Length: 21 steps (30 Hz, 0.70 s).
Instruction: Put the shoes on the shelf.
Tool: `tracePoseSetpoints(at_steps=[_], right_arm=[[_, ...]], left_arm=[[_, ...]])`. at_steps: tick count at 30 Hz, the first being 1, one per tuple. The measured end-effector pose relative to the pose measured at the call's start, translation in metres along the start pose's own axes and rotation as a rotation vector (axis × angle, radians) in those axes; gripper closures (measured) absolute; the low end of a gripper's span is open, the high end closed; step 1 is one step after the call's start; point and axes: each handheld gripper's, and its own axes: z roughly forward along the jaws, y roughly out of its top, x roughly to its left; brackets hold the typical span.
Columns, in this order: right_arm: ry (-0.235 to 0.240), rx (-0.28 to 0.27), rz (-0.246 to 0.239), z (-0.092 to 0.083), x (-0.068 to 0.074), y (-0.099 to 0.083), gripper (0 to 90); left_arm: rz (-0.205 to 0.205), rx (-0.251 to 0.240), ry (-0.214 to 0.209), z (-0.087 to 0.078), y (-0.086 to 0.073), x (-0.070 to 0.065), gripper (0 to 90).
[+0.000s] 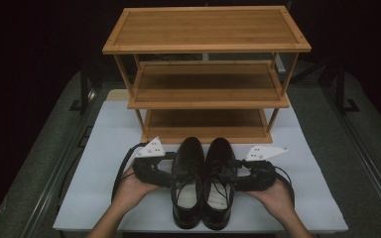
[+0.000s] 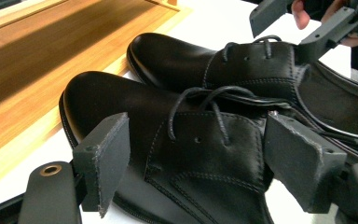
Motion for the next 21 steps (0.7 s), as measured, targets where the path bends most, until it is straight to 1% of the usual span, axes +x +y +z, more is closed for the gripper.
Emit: tracePoseSetpoints(at_steps=[3,4,5,6,7,8,9,10,11,12,13,15,16,17,18,20,21], right_arm=[[-0.01,0.013,-0.006,0.002,0.0,-0.002,39.4],[-0.006,0.024,-0.003,0.005,0.0,-0.004,39.4],[-0.006,0.024,-0.003,0.005,0.0,-0.004,39.4],[-0.003,0.039,-0.006,0.009,0.001,-0.006,40.2],[-0.003,0.039,-0.006,0.01,0.002,-0.007,40.5],[-0.003,0.039,-0.008,0.011,0.002,-0.007,42.2],[-0.01,0.041,-0.016,0.011,0.002,-0.007,46.7],[-0.019,0.042,-0.024,0.01,0.002,-0.007,47.8],[-0.007,0.04,-0.015,0.01,0.001,-0.008,49.7],[0.0,0.037,-0.012,0.01,0.001,-0.008,51.7],[0.004,0.036,-0.016,0.01,0.001,-0.009,53.5],[0.014,0.037,-0.009,0.01,0.002,-0.009,59.3],[0.016,0.035,-0.01,0.01,0.002,-0.009,63.1],[0.02,0.033,-0.01,0.01,0.003,-0.009,67.9],[0.02,0.033,-0.014,0.01,0.004,-0.01,73.8],[0.004,0.036,-0.032,0.01,0.006,-0.01,83.7],[-0.004,0.039,-0.039,0.01,0.007,-0.011,85.5]], left_arm=[[-0.005,0.004,-0.005,0.002,-0.002,0.0,24.5],[0.006,0.02,-0.012,0.005,-0.004,-0.001,24.9],[0.006,0.02,-0.012,0.005,-0.004,-0.001,27.1],[0.013,0.026,-0.026,0.006,-0.006,-0.002,29.2],[0.013,0.026,-0.026,0.006,-0.006,-0.002,31.9],[0.006,0.019,-0.05,0.007,-0.007,-0.003,35.2],[0.01,0.021,-0.066,0.007,-0.008,-0.003,39.5],[0.017,0.021,-0.058,0.007,-0.008,-0.004,41.8],[0.017,0.021,-0.058,0.007,-0.008,-0.004,44.9],[0.033,0.025,-0.057,0.007,-0.008,-0.004,46.6],[0.033,0.025,-0.057,0.007,-0.008,-0.004,49.2],[0.053,0.02,-0.065,0.006,-0.008,-0.007,55.9],[0.053,0.02,-0.065,0.006,-0.008,-0.007,59.4],[0.072,0.025,-0.064,0.004,-0.008,-0.01,64.8],[0.08,0.026,-0.061,0.004,-0.007,-0.011,70.1],[0.092,0.037,-0.049,0.004,-0.008,-0.014,79.8],[0.096,0.04,-0.039,0.004,-0.008,-0.016,83.2]])
